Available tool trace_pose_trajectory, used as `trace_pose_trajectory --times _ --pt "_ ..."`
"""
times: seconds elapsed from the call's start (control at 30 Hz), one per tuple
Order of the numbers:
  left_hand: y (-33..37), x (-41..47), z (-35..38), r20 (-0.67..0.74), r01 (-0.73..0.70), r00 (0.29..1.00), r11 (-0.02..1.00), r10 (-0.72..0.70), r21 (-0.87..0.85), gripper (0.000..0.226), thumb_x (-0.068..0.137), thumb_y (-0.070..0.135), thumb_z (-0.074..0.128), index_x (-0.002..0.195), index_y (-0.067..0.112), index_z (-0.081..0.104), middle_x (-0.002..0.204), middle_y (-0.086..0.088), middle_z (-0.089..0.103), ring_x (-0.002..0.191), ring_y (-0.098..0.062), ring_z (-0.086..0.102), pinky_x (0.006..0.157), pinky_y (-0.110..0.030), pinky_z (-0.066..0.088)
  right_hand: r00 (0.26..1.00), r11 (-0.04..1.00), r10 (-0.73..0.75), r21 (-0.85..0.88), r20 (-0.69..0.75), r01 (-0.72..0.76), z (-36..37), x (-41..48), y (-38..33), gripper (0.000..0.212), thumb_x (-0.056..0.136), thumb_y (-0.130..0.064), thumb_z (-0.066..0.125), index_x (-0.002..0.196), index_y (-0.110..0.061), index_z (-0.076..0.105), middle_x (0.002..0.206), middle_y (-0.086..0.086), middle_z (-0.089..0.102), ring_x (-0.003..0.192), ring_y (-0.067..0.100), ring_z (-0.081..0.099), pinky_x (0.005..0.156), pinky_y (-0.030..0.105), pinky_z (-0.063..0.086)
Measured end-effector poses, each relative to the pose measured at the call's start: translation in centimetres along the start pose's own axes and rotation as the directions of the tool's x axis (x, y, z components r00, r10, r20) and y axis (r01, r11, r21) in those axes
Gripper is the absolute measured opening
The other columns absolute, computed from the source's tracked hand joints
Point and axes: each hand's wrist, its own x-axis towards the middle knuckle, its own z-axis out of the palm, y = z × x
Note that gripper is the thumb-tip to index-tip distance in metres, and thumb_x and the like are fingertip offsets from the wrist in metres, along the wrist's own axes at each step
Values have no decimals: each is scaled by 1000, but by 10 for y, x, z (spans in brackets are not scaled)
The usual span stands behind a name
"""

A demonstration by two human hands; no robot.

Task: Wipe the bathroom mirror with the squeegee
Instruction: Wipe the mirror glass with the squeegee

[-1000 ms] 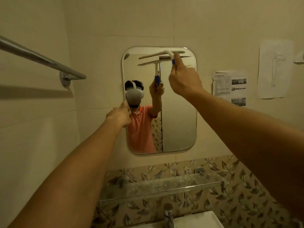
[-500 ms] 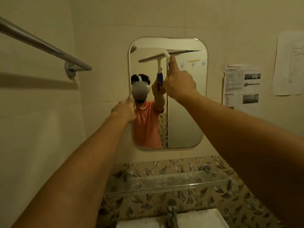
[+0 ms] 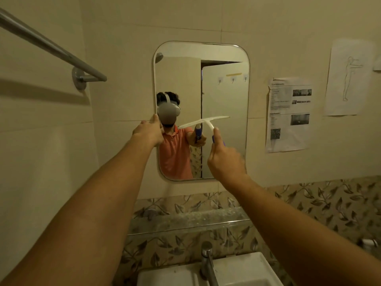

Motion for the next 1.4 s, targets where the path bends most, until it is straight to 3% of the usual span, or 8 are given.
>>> trace_pose_trajectory --times 0.13,0.23,0.57,0.7,0.8,1.03,1.23,1.4 --pt "1 1 0 -21 -5 1000 1000 5 -7 86 93 18 58 159 22 2 149 -24 36 134 -38 41 102 -48 43 1000 1000 19 -25 17 -18 18 -15 15 68 108 -33 31 160 -38 -13 81 12 61 64 27 59 55 38 50" --pt "2 -1 1 -22 0 1000 1000 -1 -10 84 95 19 57 159 23 3 148 -24 35 133 -39 41 101 -48 44 1000 999 21 -36 18 -21 29 -24 22 68 108 -31 31 159 -37 -15 78 10 60 63 26 59 58 41 55" --pt "-1 2 6 -13 -9 1000 1000 10 27 85 95 15 53 160 22 -3 152 -24 31 136 -39 39 104 -48 42 997 998 53 15 53 -54 55 -42 44 67 109 -31 26 158 -39 -18 71 5 57 56 18 52 50 34 46" --pt "-4 6 6 -14 -19 1000 998 20 55 84 96 16 49 160 24 -4 155 -22 27 137 -39 39 105 -48 43 1000 995 -13 95 15 11 24 -29 46 60 110 -41 21 158 -44 -15 69 1 57 56 17 56 53 37 56" --pt "-3 10 5 -5 -20 1000 998 21 58 83 96 20 47 160 25 -6 158 -21 23 138 -38 38 107 -48 43 994 969 -25 240 -108 51 -28 6 38 55 110 -45 21 158 -47 -4 69 1 54 51 13 51 43 27 46" --pt "-2 8 0 29 -13 1000 998 11 59 83 97 20 46 159 26 -9 161 -22 16 144 -41 29 112 -51 37 938 954 32 289 -346 74 -122 116 11 46 111 -34 25 155 -39 19 78 6 54 58 18 53 53 37 52" --pt "0 7 3 33 3 999 998 -6 62 84 98 24 47 159 27 -11 163 -24 8 144 -42 28 113 -51 36 959 969 63 245 -276 7 -129 139 -4 45 109 -30 26 153 -37 22 82 8 52 70 26 60 68 48 62" --pt "1 6 4 11 -10 1000 998 9 66 88 97 21 50 159 25 -11 162 -24 10 143 -42 29 113 -52 36 959 974 79 225 -273 -16 -100 130 5 55 110 -35 25 160 -42 3 78 7 52 64 22 56 60 42 59"
